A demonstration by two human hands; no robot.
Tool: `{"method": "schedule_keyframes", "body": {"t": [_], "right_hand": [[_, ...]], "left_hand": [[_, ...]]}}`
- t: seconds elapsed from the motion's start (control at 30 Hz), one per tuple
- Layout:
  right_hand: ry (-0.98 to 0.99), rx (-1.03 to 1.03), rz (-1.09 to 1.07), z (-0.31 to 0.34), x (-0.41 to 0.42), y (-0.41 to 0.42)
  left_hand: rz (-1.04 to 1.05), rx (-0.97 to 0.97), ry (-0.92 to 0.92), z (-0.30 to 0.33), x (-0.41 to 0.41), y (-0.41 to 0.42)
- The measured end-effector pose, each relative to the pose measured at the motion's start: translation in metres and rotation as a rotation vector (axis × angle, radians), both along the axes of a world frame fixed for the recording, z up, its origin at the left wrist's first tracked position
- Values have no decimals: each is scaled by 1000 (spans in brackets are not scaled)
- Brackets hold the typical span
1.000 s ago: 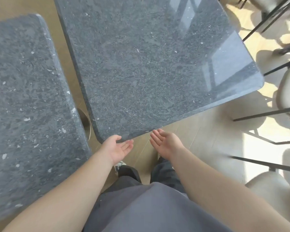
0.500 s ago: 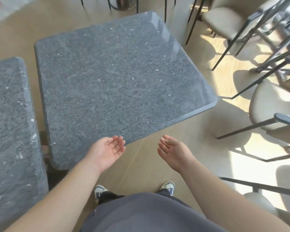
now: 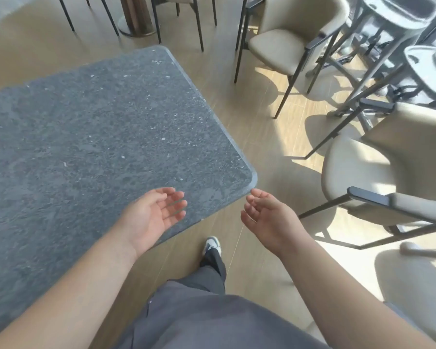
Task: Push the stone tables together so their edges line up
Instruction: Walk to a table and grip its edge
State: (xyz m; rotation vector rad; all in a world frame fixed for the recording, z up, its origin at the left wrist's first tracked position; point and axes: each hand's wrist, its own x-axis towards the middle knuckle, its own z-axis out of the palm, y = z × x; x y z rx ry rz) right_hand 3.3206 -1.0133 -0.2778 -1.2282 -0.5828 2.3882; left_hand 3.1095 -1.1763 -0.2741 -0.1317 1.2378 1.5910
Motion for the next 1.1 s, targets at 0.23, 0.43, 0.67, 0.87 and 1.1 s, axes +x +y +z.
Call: {"method": "schedule_keyframes", "body": {"t": [0.23, 0.43, 0.67, 0.87, 1.1], "right_hand": [[-99, 193, 49, 18, -24, 129], [-179, 263, 63, 43, -38, 232], [-108, 359, 52, 56, -51, 326], [-74, 444, 198, 42, -80, 422], [-39, 500, 533, 43, -125, 539]], "left_hand": [[-67, 59, 140, 11, -17, 136], [-129, 66, 227, 22, -29, 257], [-94, 47, 303, 38, -35, 348], [70, -39, 403, 47, -42, 429], [317, -151, 410, 58, -31, 522]]}}
